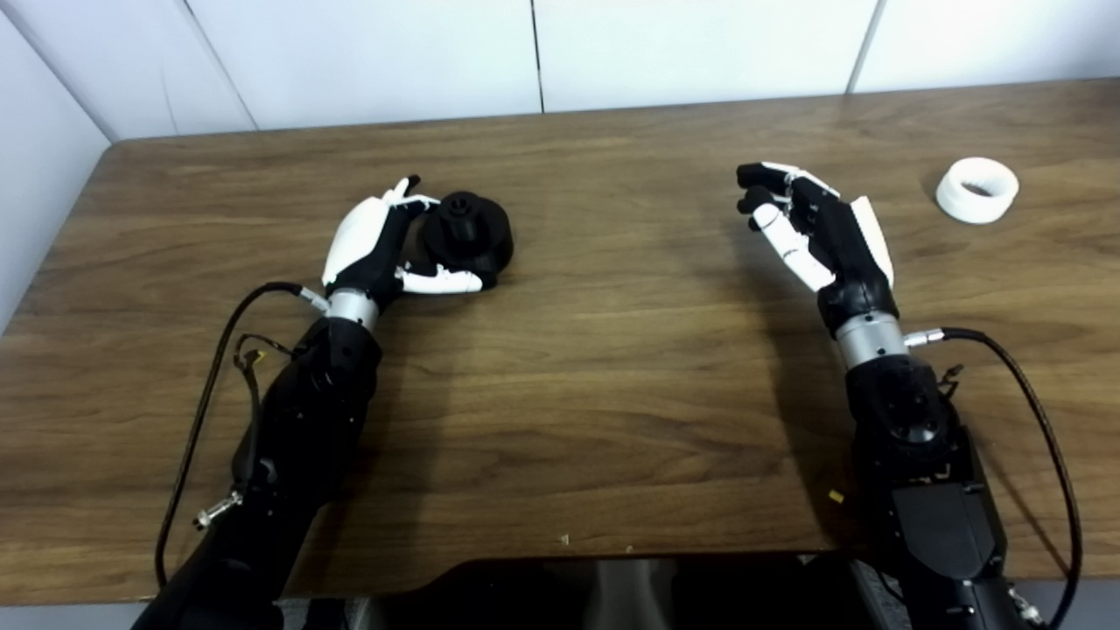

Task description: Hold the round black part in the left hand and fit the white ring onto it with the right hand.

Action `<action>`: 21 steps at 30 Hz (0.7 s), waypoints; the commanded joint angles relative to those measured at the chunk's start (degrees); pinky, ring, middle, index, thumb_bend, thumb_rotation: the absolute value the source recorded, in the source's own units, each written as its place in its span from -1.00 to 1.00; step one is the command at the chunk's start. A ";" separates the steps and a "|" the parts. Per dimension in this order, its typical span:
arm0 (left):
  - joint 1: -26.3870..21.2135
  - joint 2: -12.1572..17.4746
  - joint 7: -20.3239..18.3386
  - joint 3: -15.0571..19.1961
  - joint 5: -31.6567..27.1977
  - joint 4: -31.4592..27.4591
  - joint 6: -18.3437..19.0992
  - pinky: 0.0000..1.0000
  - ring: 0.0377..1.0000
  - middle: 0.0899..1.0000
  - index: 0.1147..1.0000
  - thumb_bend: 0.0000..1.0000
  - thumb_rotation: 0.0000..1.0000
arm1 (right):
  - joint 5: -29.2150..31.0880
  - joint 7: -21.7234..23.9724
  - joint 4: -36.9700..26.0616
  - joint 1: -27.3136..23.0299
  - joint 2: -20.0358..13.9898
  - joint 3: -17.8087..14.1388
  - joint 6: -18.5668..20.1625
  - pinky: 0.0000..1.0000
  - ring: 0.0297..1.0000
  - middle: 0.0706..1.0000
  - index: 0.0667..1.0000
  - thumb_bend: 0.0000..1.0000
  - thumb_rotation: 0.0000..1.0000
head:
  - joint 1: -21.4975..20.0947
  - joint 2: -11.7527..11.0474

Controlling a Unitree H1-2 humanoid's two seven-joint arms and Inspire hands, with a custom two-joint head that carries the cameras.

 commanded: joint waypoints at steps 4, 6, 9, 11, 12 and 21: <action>-0.32 -0.75 -2.89 -1.51 -0.52 -1.15 -0.78 1.00 1.00 1.00 0.25 1.00 -0.26 | 0.11 -0.16 -2.67 -2.07 -0.38 -0.71 -1.76 0.34 0.39 0.49 0.41 0.07 0.35 | -0.10 0.17; -0.40 -0.52 -3.69 -2.51 0.38 -1.75 -0.27 1.00 1.00 1.00 0.27 1.00 -0.20 | 0.46 0.00 -2.58 -2.03 -0.47 -0.91 -2.09 0.35 0.38 0.49 0.41 0.06 0.34 | 0.03 0.19; -0.58 -0.50 -4.17 -3.52 1.03 -2.02 -0.41 1.00 1.00 1.00 0.28 1.00 -0.16 | 0.73 0.07 -2.49 -1.98 -0.55 -1.11 -2.36 0.37 0.39 0.49 0.41 0.08 0.34 | -0.19 0.19; -0.65 -0.69 -4.67 -3.92 1.06 -2.28 -0.18 1.00 1.00 1.00 0.28 1.00 -0.21 | 0.84 0.14 -2.39 -2.00 -0.65 -1.17 -2.50 0.38 0.40 0.50 0.41 0.08 0.35 | -0.19 0.19; -0.68 -0.76 -4.87 -4.09 1.11 -2.35 -0.15 1.00 1.00 1.00 0.28 1.00 -0.23 | 0.87 0.16 -2.35 -2.01 -0.69 -1.17 -2.56 0.38 0.40 0.50 0.41 0.08 0.35 | -0.19 0.19; -1.25 -1.29 -4.18 -6.25 2.79 -1.42 -2.08 1.00 1.00 1.00 0.27 1.00 -0.29 | 0.97 0.14 -2.45 -2.17 -0.89 -1.19 -2.36 0.39 0.40 0.50 0.42 0.07 0.35 | -0.24 0.23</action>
